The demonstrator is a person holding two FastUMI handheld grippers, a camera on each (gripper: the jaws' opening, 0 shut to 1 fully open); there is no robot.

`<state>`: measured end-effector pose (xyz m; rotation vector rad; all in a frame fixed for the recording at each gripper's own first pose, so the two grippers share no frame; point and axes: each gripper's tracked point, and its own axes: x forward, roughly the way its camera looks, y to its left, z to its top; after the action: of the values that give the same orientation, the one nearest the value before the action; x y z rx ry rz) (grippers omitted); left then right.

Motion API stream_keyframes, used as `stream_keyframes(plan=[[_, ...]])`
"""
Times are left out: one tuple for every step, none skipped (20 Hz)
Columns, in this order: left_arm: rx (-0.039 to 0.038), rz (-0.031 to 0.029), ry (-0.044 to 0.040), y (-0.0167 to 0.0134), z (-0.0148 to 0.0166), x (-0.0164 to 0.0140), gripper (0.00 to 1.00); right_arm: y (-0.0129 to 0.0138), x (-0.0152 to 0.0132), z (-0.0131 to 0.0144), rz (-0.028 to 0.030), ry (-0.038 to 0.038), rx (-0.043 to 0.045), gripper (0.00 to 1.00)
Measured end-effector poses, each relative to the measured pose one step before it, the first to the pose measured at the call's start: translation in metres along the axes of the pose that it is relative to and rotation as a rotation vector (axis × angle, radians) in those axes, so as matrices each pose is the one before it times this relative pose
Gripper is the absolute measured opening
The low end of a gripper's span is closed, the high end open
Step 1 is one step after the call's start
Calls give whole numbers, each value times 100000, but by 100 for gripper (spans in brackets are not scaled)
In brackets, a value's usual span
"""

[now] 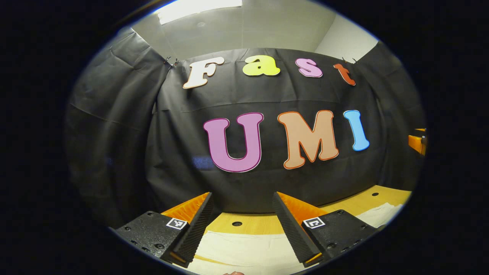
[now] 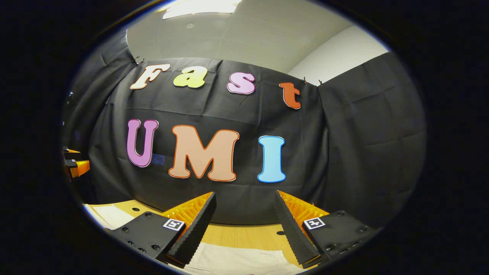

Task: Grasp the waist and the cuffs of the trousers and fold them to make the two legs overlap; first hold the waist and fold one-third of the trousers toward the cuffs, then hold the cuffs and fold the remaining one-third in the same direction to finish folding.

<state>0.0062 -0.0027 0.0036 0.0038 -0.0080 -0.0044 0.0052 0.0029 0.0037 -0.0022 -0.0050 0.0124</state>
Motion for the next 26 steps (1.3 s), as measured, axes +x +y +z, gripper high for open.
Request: stream_keyframes(plan=[[92,56,-55,7,17,-10,94,123,-23,39,188,-95,-111,97],[79,17,36,85,-84,-29,94,10,-4,-36,160,-43,-242,97],[56,-3,67,59,-15,-22,94,82,9,-48,241,100,-258,97],[-30,148,-41,37,-61,57,94,111,-66,-95,250,97,-146,97],[92,157,61,81,35,-75,94,59,-18,28,130,68,-21,97],[142,48,128,11,-146,67,94,26,-23,-28,104,130,115,97],[-29,23,-31,-49,125,22,94,29,110,-7,30,132,253,97],[-133,-279,-122,-56,-13,-27,94,67,5,-70,121,133,200,97],[13,-292,-152,-21,171,7,94,89,54,-51,114,188,73,97],[207,-402,-143,-16,-167,-132,94,-30,-39,-135,175,95,60,97],[-115,-985,175,-81,5,-54,94,92,-26,-44,78,176,45,97],[181,-1317,253,-265,-294,-148,95,42,-65,-120,176,152,145,97],[1034,-979,387,9,-160,-116,94,135,44,-42,236,250,135,97],[1809,-283,194,288,-143,-29,94,102,5,-157,258,269,125,97],[2182,66,89,416,-50,-187,94,20,-1,-91,83,96,240,97],[2132,285,352,525,-171,-148,94,119,29,-107,67,190,383,97],[1640,522,309,566,-159,-145,94,224,59,-112,324,322,469,97],[1475,100,570,523,-203,-172,94,224,93,-258,290,375,422,97],[2050,-64,785,408,-305,-206,94,284,126,-197,473,577,330,97],[2927,-37,633,520,-418,-213,94,322,-1,-295,927,668,190,97],[3759,-461,1018,502,-534,-287,94,252,-94,-112,705,209,-281,97],[4346,-102,1110,615,-750,-460,94,158,-22,19,436,-217,-620,97],[3965,-949,1107,408,-705,-379,95,179,-27,-25,465,-233,-565,96],[3350,-933,1463,296,-611,-490,100,212,14,-76,504,22,-389,97],[2178,-1204,1714,153,-767,-290,100,189,60,-110,607,210,-244,97],[1447,-1459,2112,42,-1017,-647,96,100,15,-201,383,415,-156,97]])
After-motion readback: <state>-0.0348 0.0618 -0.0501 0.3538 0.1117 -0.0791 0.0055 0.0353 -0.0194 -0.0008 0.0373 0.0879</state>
